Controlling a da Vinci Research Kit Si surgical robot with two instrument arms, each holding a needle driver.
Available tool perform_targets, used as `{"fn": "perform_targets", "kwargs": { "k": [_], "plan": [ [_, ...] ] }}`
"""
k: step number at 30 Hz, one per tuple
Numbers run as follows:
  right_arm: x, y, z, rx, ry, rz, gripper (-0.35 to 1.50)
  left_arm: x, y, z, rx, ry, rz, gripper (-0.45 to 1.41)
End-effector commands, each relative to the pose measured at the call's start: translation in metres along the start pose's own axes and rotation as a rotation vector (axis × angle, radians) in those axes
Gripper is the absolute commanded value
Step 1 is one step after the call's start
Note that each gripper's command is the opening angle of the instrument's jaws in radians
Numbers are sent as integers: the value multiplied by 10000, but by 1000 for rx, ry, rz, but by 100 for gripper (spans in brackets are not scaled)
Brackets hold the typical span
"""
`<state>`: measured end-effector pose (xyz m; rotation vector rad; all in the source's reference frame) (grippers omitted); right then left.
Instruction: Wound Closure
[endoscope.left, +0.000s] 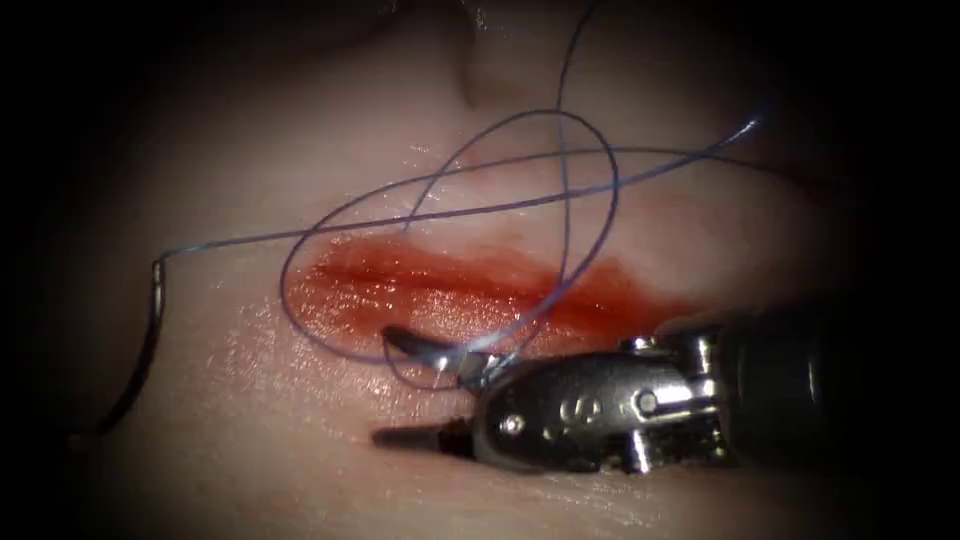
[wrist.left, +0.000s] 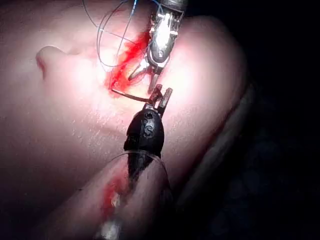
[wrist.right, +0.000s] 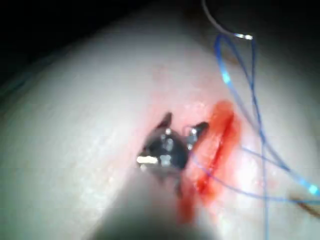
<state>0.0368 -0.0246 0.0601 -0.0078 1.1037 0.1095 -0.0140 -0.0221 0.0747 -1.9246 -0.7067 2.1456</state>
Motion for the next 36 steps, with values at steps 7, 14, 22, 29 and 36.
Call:
{"fn": "perform_targets", "kwargs": {
  "k": [7, 14, 22, 29, 36],
  "plan": [
    [-8, -5, 3, 11, -10, -2, -35, -8, 4, 7, -2, 2, -5, -45],
    [-10, -16, -15, 42, -36, -8, -35, -8, 4, 7, -3, 2, -5, -45],
    [-3, -40, -48, 76, -45, -13, -35, -8, 4, 7, -2, 2, -5, -45],
    [8, -62, -80, 102, -44, -19, -35, -8, 4, 8, -2, 2, -5, -45],
    [15, -82, -105, 127, -57, -30, -35, -8, 4, 10, 0, 1, -4, -45]
  ]
}}
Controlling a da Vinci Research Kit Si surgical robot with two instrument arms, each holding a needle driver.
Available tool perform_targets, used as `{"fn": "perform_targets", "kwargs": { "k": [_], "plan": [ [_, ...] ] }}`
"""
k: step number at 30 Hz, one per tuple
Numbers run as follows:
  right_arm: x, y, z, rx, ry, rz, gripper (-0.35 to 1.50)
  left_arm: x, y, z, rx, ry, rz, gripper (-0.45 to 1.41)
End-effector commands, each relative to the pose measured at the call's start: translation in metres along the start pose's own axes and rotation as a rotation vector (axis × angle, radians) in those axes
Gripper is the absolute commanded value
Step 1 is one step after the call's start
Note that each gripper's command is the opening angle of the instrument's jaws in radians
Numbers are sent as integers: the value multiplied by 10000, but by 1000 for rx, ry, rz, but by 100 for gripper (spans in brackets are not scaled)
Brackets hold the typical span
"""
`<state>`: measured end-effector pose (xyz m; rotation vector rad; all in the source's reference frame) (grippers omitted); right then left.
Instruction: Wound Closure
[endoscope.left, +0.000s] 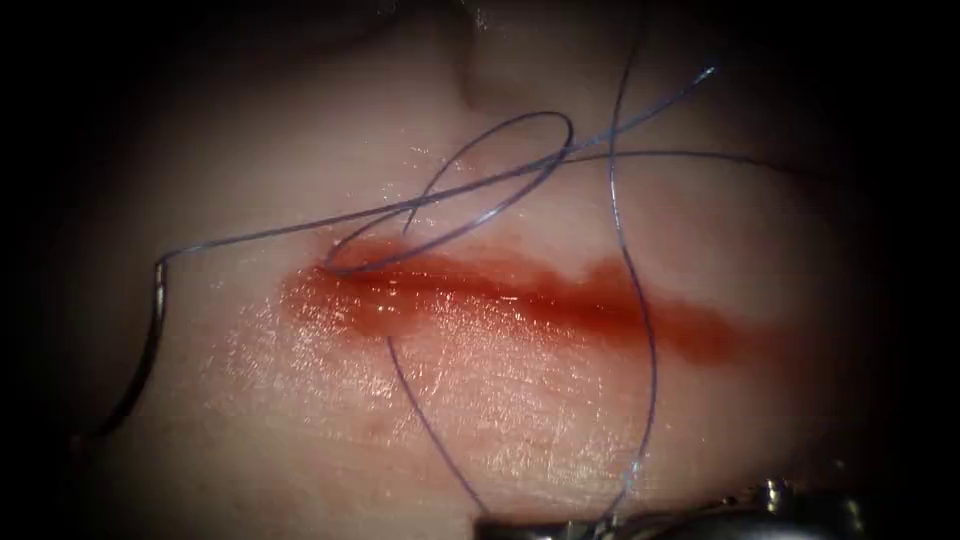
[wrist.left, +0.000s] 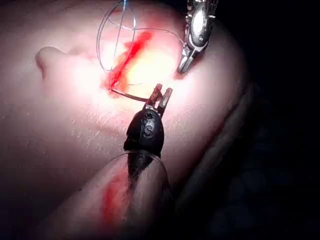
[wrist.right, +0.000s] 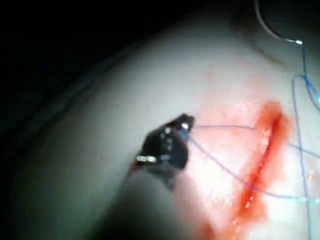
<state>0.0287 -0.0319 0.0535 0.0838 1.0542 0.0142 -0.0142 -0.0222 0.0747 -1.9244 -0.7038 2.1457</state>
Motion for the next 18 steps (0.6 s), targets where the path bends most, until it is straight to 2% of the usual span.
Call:
{"fn": "perform_targets", "kwargs": {
  "k": [1, 5, 9, 11, 14, 15, 18],
  "plan": [
    [0, -15, 1, 10, -4, 2, -35, -8, 4, 8, -2, 1, -4, -45],
    [4, -27, -12, 27, -18, -4, -35, -8, 4, 8, -2, 1, -4, -45],
    [8, -18, -12, 1, 14, 12, -35, -8, 4, 9, -1, 1, -4, -45],
    [10, -4, -10, -37, 33, 31, 27, -8, 4, 10, -1, 1, -4, -45],
    [12, 27, 1, -77, 16, 70, 88, -9, 4, 11, -2, 1, -3, -45],
    [12, 38, 7, -88, 10, 80, 99, -10, 4, 12, -2, 1, -2, -45],
    [10, 60, 23, -112, -5, 85, 110, -10, 5, 12, -3, 1, -2, -45]
  ]
}}
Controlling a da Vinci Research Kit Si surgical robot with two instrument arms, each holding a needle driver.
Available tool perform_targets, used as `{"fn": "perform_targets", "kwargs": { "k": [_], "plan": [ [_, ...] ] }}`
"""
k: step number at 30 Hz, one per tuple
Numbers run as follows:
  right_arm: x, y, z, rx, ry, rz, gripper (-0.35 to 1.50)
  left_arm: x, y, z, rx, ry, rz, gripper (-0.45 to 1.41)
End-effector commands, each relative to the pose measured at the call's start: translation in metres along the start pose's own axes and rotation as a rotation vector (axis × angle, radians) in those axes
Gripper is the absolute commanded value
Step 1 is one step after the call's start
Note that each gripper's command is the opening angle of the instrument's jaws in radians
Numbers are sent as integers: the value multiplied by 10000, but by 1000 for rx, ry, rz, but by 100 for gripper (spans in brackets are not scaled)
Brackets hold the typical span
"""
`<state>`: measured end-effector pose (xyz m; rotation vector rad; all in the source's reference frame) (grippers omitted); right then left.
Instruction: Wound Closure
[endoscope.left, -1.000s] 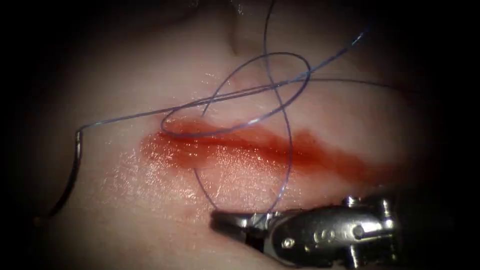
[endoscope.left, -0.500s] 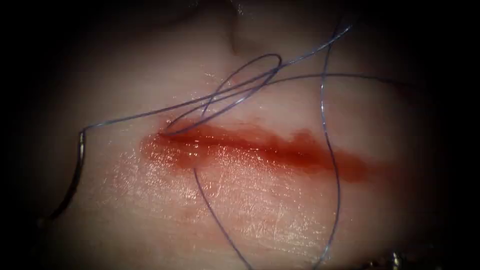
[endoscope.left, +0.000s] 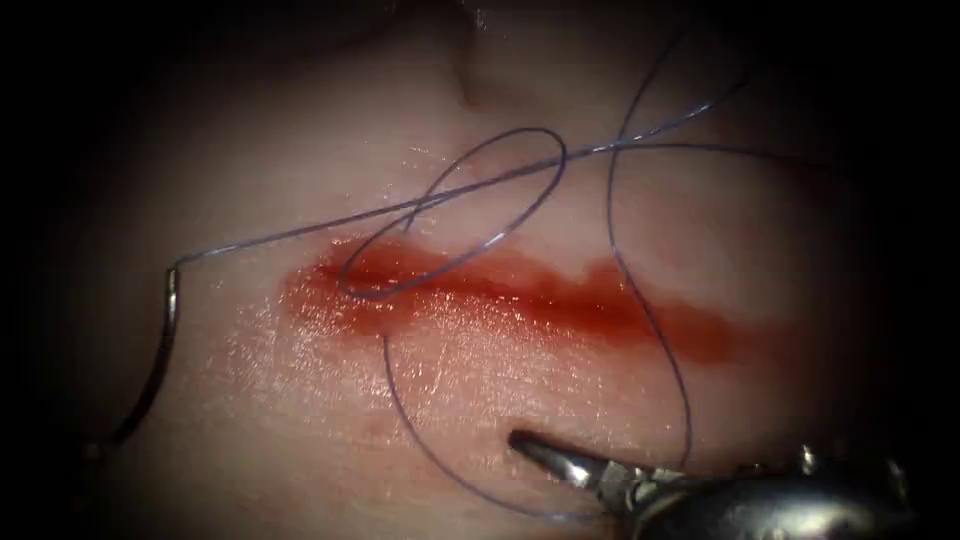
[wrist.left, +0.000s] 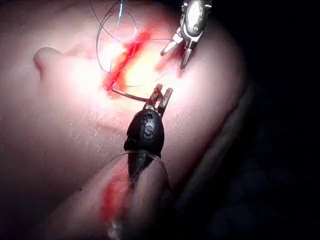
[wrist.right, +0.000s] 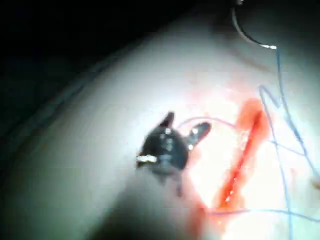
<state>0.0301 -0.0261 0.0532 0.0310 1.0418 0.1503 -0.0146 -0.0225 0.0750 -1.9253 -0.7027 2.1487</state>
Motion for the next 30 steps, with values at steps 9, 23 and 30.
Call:
{"fn": "perform_targets", "kwargs": {
  "k": [9, 23, 30],
  "plan": [
    [-21, 14, 47, -14, -14, -12, 111, -8, 4, 6, -4, 2, -4, -45],
    [9, 20, 46, 97, -127, 605, 84, -8, 4, 6, -3, 5, -4, -45],
    [12, 25, 68, 93, -178, 734, 76, -9, 5, 7, -4, -4, -2, -45]
  ]
}}
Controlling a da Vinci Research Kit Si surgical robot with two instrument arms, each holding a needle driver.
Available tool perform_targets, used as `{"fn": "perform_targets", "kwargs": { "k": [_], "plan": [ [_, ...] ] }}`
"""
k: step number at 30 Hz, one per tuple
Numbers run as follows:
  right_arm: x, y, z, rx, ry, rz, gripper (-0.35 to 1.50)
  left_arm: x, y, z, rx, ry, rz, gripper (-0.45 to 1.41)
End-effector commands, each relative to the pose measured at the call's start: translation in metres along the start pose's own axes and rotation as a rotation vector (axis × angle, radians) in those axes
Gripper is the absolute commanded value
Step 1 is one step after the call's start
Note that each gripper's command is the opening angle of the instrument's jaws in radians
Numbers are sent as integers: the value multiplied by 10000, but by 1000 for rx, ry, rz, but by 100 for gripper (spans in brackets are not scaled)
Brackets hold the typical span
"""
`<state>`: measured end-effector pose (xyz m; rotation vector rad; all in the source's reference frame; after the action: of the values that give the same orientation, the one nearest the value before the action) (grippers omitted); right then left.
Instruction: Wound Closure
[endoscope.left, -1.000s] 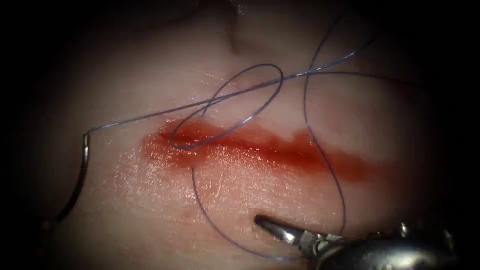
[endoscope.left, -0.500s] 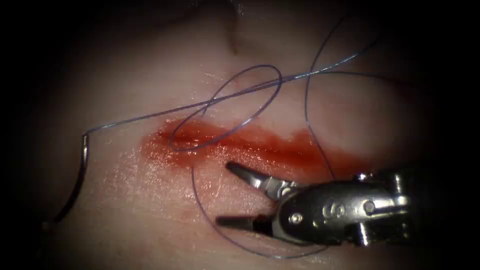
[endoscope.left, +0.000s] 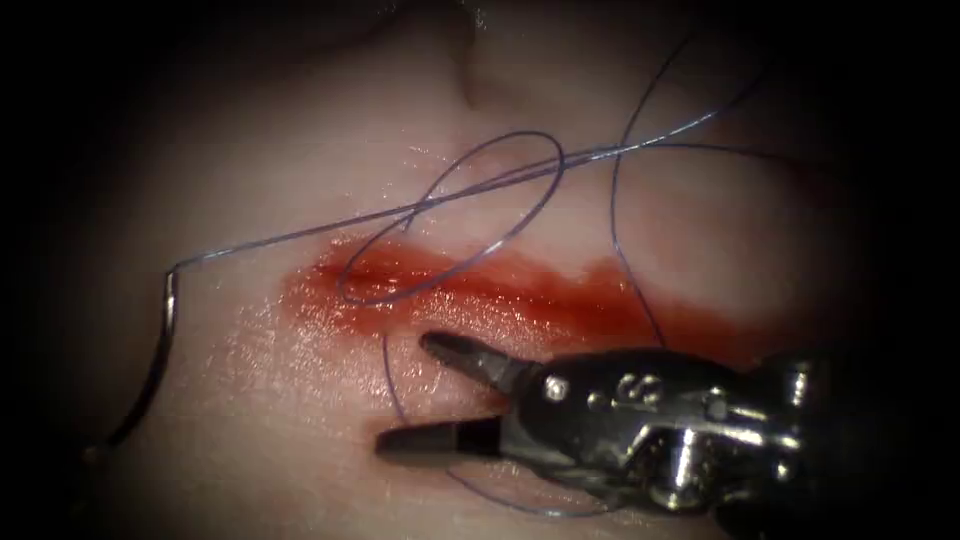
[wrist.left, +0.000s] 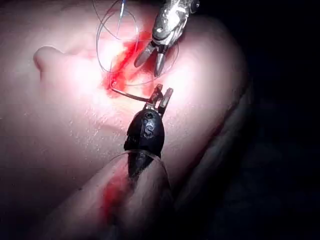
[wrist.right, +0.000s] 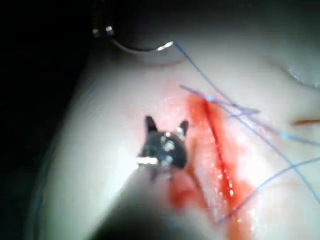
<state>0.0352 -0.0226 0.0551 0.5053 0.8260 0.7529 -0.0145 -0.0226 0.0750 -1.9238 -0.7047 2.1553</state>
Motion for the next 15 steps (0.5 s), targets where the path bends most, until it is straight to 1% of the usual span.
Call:
{"fn": "perform_targets", "kwargs": {
  "k": [1, 2, 5, 8, 10, 11, 14, 15],
  "plan": [
    [-3, -2, 18, -13, -25, -3, 74, -8, 4, 8, -1, 1, -5, -45],
    [-5, -1, 24, -31, -54, 0, 71, -8, 4, 8, -1, 1, -5, -45],
    [-12, 1, 39, -82, -115, -9, 69, -8, 4, 8, -2, -2, -5, -45],
    [-19, 1, 51, -103, -161, -17, 68, -8, 4, 8, -2, -2, -5, -45],
    [-22, 1, 56, -120, -191, -22, 57, -8, 4, 8, -2, -2, -4, -45],
    [-24, 1, 59, -128, -213, -25, 47, -9, 4, 8, -2, -2, -4, -45],
    [-26, 1, 63, -135, -233, -27, -5, -9, 4, 8, -2, -2, -4, -45],
    [-26, 1, 63, -137, -238, -27, -35, -9, 4, 8, -2, -2, -4, -45]
  ]
}}
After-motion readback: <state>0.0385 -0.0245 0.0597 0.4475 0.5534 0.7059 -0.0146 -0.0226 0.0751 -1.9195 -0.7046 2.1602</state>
